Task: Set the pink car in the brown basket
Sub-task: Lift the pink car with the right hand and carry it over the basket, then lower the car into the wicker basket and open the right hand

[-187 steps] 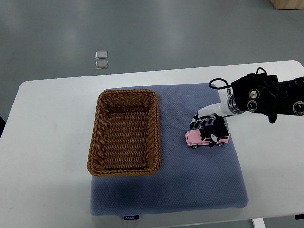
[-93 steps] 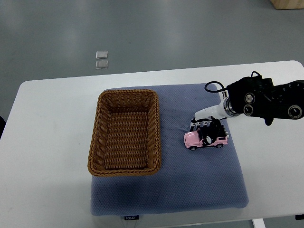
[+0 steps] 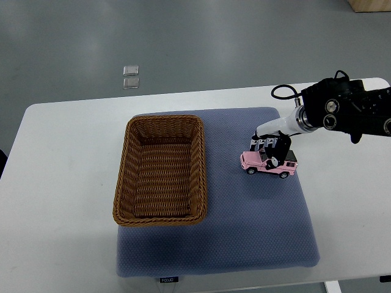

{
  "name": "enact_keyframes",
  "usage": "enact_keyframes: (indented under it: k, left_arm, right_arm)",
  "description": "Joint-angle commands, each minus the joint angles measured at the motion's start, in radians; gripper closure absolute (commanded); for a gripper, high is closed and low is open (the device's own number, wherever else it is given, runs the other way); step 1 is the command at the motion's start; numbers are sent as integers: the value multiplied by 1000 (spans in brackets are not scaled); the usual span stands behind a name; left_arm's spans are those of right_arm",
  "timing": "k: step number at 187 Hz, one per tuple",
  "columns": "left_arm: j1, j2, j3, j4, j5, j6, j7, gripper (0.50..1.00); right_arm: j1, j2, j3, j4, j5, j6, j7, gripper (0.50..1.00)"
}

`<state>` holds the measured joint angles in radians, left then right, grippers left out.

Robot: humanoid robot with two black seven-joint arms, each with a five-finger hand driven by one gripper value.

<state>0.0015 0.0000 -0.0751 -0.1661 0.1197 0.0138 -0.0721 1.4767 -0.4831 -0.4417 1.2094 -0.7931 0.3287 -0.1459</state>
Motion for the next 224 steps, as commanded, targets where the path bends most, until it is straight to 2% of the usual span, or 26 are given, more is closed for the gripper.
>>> enact_keyframes:
  k: [1, 35, 98, 149, 224]
  left_arm:
    - [0, 0, 0, 0, 0, 0, 0, 500]
    - [0, 0, 0, -1, 0, 0, 0, 500]
    - [0, 0, 0, 0, 0, 0, 0, 500]
    - [0, 0, 0, 0, 0, 0, 0, 500]
    - [0, 0, 0, 0, 0, 0, 0, 500]
  right_arm:
    - [17, -14, 1, -5, 0, 6, 0, 1000]
    - [54, -20, 23, -13, 3, 9, 0, 1000]
    - [165, 12, 95, -44, 3, 69, 2, 1000]
    - [217, 167, 121, -44, 40, 63, 2, 1000]
    - [171, 402, 169, -94, 75, 21, 0, 1000]
